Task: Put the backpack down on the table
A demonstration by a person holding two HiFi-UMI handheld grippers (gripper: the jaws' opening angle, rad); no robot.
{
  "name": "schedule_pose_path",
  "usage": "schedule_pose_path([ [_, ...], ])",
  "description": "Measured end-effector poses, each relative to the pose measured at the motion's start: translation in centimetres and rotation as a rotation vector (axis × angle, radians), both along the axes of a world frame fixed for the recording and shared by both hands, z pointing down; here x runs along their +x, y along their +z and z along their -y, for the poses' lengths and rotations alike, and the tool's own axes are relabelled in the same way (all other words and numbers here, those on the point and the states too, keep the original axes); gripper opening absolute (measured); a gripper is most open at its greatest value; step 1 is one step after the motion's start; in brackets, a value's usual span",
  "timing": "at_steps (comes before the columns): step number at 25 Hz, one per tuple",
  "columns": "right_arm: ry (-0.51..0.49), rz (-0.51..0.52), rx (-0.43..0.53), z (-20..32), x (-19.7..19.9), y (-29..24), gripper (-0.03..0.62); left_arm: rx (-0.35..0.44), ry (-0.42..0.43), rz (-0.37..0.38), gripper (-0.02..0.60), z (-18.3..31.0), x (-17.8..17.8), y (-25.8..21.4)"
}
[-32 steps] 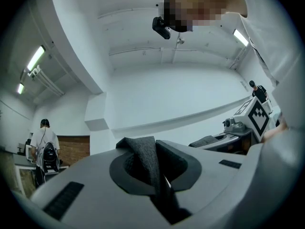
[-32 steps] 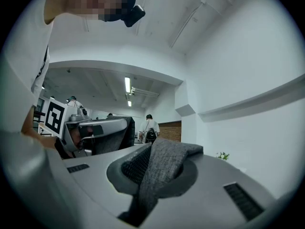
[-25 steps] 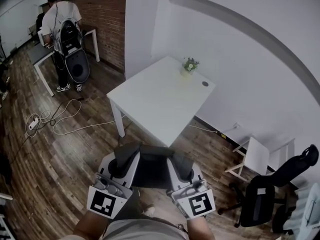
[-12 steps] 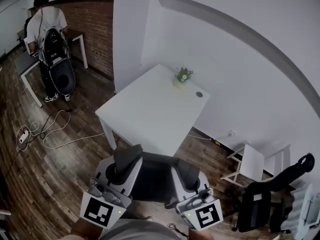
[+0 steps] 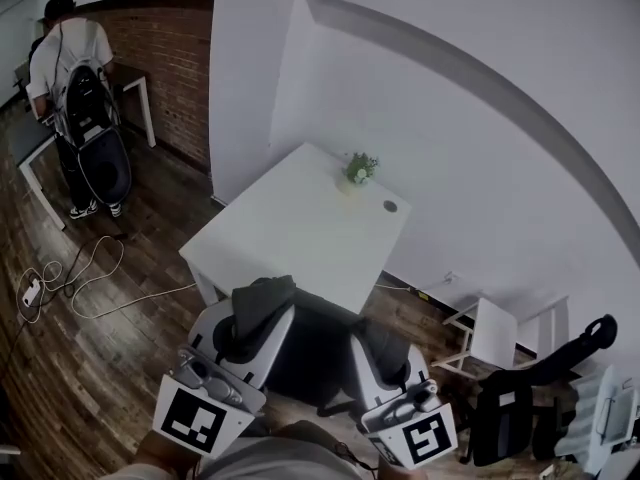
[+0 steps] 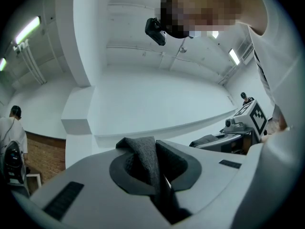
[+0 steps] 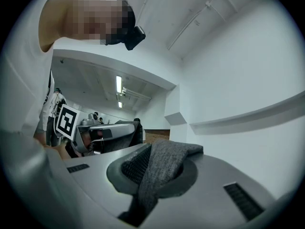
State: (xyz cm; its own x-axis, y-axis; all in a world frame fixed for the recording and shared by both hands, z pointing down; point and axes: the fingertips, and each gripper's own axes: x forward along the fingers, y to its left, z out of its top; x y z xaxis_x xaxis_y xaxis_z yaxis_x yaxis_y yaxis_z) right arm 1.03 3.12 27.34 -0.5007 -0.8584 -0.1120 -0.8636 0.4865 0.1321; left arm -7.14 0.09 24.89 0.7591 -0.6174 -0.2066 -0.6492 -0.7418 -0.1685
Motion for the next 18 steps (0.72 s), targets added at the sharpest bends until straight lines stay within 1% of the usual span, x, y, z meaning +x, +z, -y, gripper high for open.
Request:
schedule_pose_path([
  [3, 0.013, -0.004, 0.013, 1.7, -0.4, -0.8, 0.054, 0.032, 0.009, -0.002, 0.049, 1.5, -0.5, -0.9],
  [8, 0.018, -0.002, 0.024, 4.1, -0.5, -1.8, 0.054, 0.045, 0.017, -0.011, 0.049, 3.7, -0.9, -2.0],
  [13, 0.005, 0.000, 0.032, 6.2, 0.1, -1.9, 0.054, 0.042, 0.013, -0.028, 0.049, 6.0, -0.2, -2.0],
  [18, -0.015, -0.002, 0.036, 8.7, 0.4, -2.1, 0.054, 0.022, -0.010, -0.033, 0.049, 8.4, 0.3, -1.7],
])
